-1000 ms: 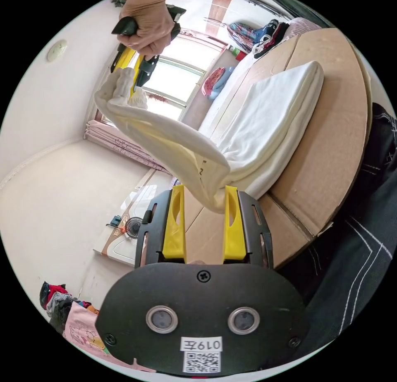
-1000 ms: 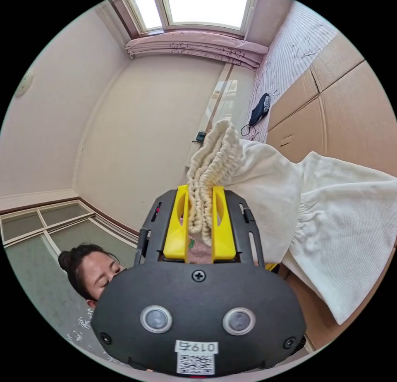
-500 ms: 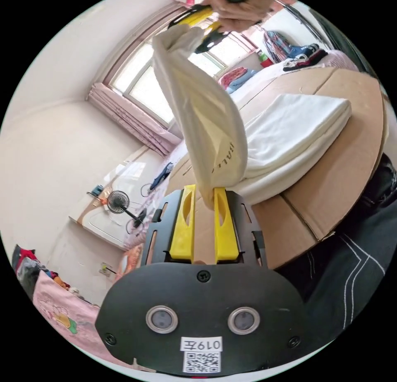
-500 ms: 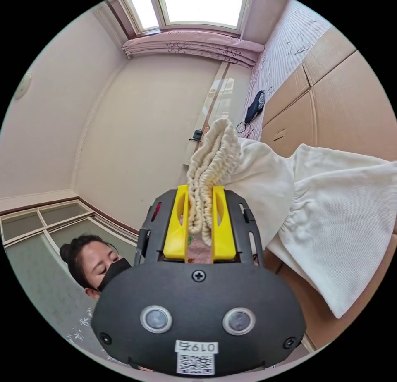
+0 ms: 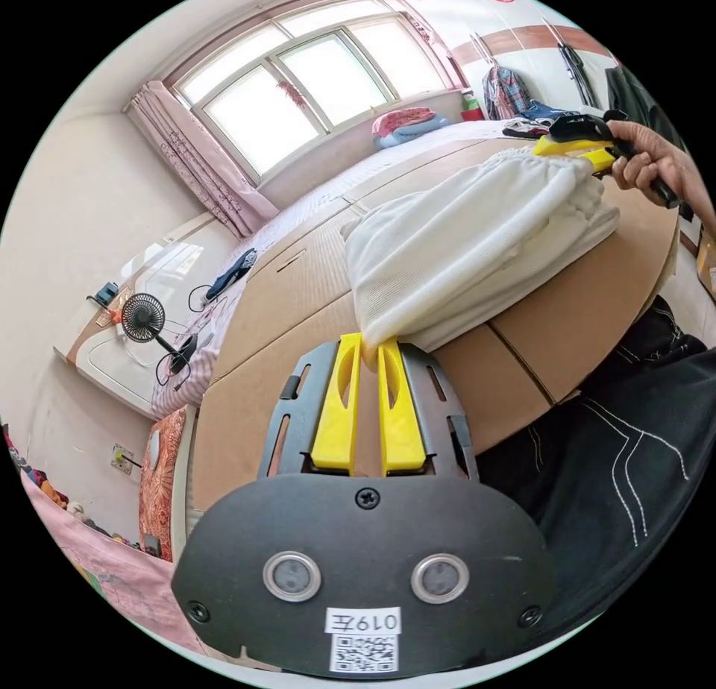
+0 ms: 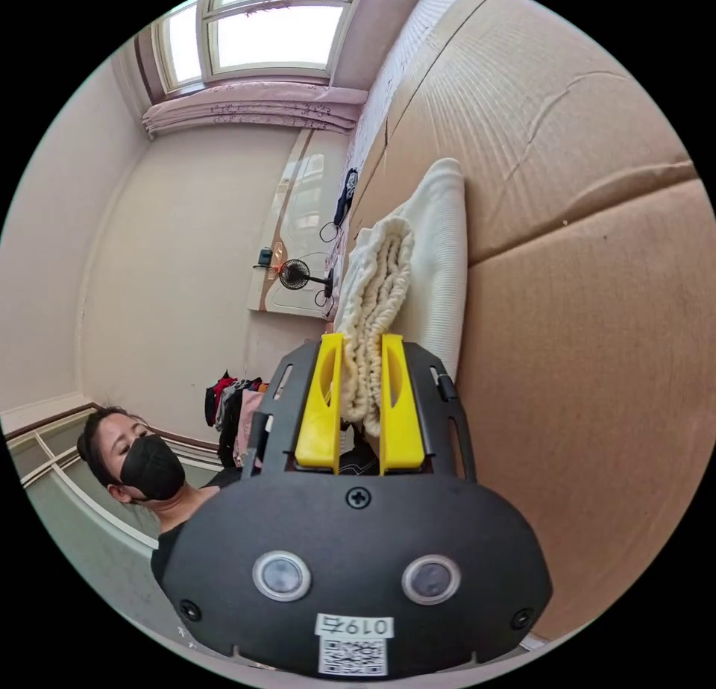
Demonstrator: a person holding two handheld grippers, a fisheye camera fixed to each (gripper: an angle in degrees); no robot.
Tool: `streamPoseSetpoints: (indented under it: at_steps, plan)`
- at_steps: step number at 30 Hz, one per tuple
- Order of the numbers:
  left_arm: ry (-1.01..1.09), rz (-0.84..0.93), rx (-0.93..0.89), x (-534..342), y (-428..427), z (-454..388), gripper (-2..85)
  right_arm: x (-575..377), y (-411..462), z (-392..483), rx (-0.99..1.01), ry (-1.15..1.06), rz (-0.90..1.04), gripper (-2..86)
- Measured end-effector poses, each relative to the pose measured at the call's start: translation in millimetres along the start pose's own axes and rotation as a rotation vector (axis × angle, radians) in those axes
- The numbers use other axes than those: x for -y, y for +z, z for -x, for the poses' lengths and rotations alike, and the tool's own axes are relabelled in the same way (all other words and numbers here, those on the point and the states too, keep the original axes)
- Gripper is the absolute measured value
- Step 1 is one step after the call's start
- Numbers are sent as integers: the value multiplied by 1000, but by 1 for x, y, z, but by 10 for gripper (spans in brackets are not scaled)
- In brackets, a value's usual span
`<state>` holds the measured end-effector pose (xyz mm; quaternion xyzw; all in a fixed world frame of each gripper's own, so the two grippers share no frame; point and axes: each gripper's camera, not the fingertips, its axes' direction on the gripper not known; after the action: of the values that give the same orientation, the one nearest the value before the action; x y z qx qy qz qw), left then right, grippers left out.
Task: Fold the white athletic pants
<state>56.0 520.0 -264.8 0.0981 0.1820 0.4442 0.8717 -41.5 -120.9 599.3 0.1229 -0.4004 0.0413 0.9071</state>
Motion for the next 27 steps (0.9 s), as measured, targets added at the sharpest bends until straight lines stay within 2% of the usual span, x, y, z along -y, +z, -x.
streamPoseSetpoints:
  at_steps: [7, 11, 14, 21, 27]
  plan:
    - [56, -8, 39, -6, -7, 16, 6, -9, 10, 29, -96, -127, -67, 76]
    - [45, 4, 45, -8, -11, 28, 6, -22, 19, 9, -163, -100, -104, 74]
    - [75, 8, 50, -9, -14, 36, 6, -26, 17, -17, -59, -49, -134, 73]
    - [77, 21, 29, -9, -24, 64, 6, -49, 17, -10, -102, -44, -228, 71]
    - [123, 15, -7, -10, -34, 93, 6, -58, 12, -64, 20, 50, -251, 71]
